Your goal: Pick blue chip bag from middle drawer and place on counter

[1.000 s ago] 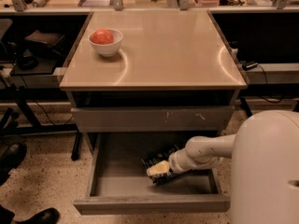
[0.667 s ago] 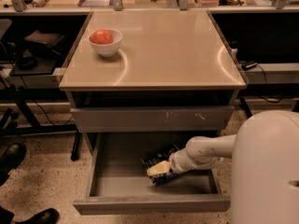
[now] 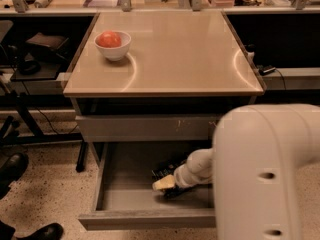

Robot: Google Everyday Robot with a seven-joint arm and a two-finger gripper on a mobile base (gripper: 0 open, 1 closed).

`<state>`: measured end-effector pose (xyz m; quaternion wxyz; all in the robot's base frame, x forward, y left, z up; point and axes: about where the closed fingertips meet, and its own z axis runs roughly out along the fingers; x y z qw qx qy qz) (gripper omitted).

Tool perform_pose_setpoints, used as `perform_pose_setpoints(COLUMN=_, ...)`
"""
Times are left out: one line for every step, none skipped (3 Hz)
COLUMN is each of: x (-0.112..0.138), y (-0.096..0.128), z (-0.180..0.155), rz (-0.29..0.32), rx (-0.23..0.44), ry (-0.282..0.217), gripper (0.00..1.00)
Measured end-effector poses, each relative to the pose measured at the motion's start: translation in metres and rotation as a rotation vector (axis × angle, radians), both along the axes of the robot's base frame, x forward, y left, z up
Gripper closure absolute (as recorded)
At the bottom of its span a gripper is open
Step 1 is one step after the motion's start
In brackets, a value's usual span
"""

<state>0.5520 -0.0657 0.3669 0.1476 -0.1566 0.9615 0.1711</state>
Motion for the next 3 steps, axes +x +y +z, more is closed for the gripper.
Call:
perform_pose_setpoints(x=0.0061, y=0.0361, z=-0.0007, rz=0.066, rx=-0.011, ry=-0.002, gripper=0.0)
perform_pose_setpoints(x=0.0047, y=0.033, z=-0.002, rz=0.074, rx=0.025, ry=0.01, gripper=0.0)
perform_pose_setpoints(x=0.0047, y=0.0307, z=-0.0018, rz=0.07, rx=0.027, ry=0.011, gripper=0.0)
